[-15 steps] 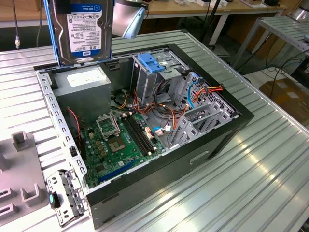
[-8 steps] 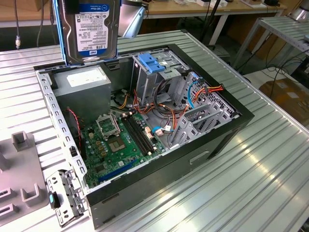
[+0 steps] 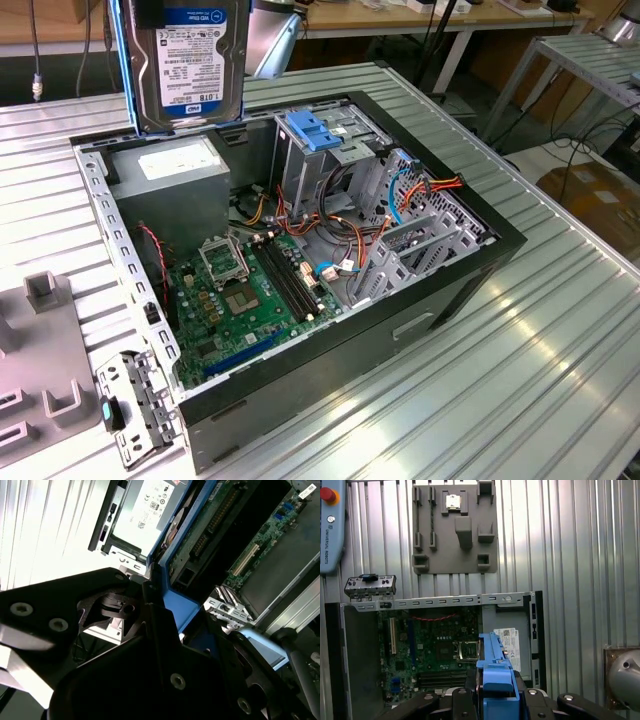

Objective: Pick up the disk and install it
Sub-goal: 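Insert the disk into the insertion slot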

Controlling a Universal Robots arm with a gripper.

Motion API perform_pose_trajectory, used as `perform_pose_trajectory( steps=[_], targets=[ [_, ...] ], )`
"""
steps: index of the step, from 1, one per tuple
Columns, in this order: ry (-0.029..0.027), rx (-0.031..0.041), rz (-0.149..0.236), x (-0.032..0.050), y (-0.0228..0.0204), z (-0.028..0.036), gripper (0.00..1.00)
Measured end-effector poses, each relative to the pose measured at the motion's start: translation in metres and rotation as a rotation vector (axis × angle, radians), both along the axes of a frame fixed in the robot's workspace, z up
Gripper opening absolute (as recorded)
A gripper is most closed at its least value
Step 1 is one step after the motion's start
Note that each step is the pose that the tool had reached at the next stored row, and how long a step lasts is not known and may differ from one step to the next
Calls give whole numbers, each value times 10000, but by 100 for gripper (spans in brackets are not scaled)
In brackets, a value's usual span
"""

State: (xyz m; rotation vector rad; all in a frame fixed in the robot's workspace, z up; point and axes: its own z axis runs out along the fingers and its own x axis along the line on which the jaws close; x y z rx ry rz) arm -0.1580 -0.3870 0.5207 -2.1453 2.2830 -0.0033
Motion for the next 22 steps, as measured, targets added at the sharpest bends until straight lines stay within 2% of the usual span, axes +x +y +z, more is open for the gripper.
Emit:
perform_pose_trajectory(
  steps=[4, 12, 22],
  targets=[
    [-1, 0, 0, -1, -23, 0, 37],
    [0, 1, 0, -1, -110, 0, 37],
    [0, 0, -1, 38, -123, 0, 37]
  ],
)
